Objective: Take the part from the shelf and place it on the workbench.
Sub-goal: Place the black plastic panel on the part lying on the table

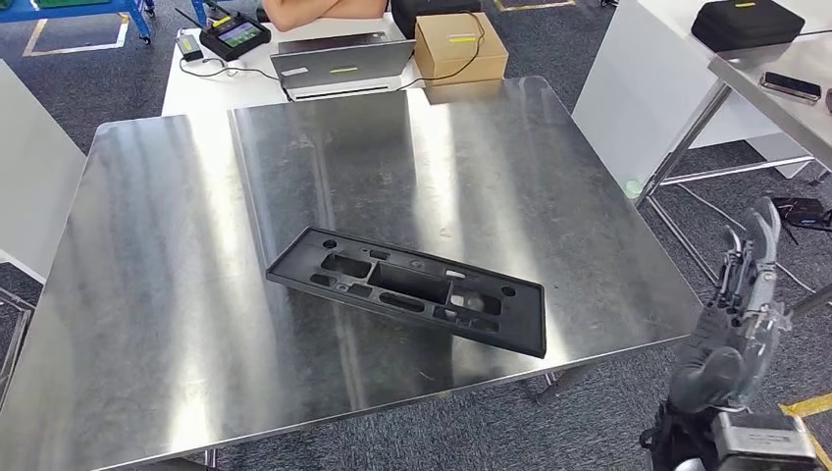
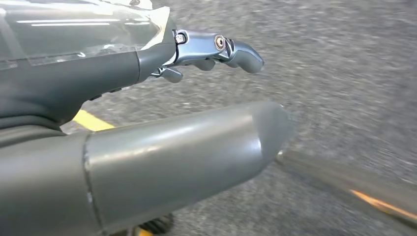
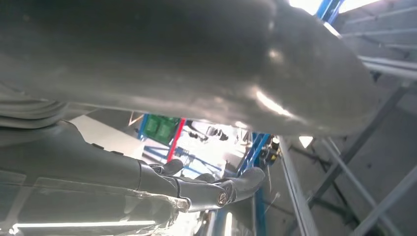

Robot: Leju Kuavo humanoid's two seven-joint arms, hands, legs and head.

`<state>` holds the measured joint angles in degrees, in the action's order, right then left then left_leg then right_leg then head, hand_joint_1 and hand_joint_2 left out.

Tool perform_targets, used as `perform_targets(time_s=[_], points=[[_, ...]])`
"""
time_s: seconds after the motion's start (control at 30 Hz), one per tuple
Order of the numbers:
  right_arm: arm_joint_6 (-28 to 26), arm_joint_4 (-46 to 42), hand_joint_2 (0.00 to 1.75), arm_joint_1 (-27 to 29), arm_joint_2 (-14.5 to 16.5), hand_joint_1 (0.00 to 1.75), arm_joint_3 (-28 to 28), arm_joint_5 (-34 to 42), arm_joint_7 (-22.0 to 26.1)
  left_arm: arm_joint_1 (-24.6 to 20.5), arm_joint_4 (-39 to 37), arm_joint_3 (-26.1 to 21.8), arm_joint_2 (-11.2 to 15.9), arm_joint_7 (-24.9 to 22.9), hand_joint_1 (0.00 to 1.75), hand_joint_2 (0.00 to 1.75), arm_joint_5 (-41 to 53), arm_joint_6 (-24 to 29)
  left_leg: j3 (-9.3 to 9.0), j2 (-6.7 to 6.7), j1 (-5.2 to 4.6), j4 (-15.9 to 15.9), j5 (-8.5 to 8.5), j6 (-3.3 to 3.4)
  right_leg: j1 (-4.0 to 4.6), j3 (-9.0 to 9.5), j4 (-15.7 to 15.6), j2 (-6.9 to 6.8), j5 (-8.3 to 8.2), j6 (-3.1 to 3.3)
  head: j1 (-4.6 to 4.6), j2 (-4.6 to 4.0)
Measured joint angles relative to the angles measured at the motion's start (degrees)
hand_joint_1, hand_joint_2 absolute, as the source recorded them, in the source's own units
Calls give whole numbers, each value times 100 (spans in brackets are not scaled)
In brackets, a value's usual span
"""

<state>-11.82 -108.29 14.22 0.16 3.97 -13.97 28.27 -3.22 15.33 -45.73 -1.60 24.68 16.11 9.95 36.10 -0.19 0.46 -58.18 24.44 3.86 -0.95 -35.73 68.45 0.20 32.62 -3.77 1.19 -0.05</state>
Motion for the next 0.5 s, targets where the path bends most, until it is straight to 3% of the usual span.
perform_targets(time_s=[0.07, 0.13, 0.23, 0.3, 0.37, 0.4, 0.43, 0.47, 0.5], points=[[83, -133, 0, 104, 82, 0, 96, -16, 44, 24, -19, -63, -30, -34, 0, 0, -2, 24, 16, -10, -4, -7, -44, -56, -4, 545, -834, -4, -200, -33, 0, 0], [138, -238, 0, 156, 159, 0, 153, -40, 68, 34, -28, -119, -38, -45, 0, 0, -4, 49, 16, -19, -23, -31, -76, -128, 9, 719, -1154, 6, -287, 28, -4, 1], [208, -334, 0, 231, 261, 0, 212, -88, 71, 52, -31, -194, -45, -58, 0, 0, 2, 74, 39, -22, -4, -81, -56, -239, -26, 627, -1150, 8, -381, 191, -7, 1], [248, -372, 0, 260, 324, 0, 225, -120, 67, 73, -31, -237, -52, -74, 0, 0, 13, 80, 160, -12, 22, -438, 353, -307, -64, 541, -1164, -12, -479, 296, -13, 1], [273, -398, 0, 269, 372, 0, 239, -131, 65, 81, -31, -258, -58, -87, 0, 0, 18, 82, 370, -5, 27, -1170, 948, -362, -56, 426, -1158, -22, -580, 340, -20, 1], [278, -404, 0, 280, 389, 0, 248, -132, 64, 81, -31, -265, -61, -90, 0, 0, 19, 83, 429, -4, 30, -1497, 1121, -380, -55, 365, -1153, -25, -636, 334, -21, 1], [281, -407, 0, 290, 405, 0, 258, -132, 63, 81, -31, -273, -65, -91, 0, 0, 19, 83, 400, -2, 33, -1659, 1159, -388, -54, 301, -1149, -28, -691, 322, -22, 1], [283, -408, 0, 301, 419, 0, 269, -132, 62, 81, -31, -280, -69, -93, 0, 0, 19, 83, 258, -1, 39, -1607, 1084, -387, -55, 241, -1145, -29, -743, 304, -23, 1], [284, -408, 0, 309, 432, 0, 280, -132, 61, 78, -31, -287, -71, -94, 0, 0, 19, 83, 3, 0, 45, -1331, 943, -379, -60, 186, -1142, -30, -790, 280, -23, 1]])
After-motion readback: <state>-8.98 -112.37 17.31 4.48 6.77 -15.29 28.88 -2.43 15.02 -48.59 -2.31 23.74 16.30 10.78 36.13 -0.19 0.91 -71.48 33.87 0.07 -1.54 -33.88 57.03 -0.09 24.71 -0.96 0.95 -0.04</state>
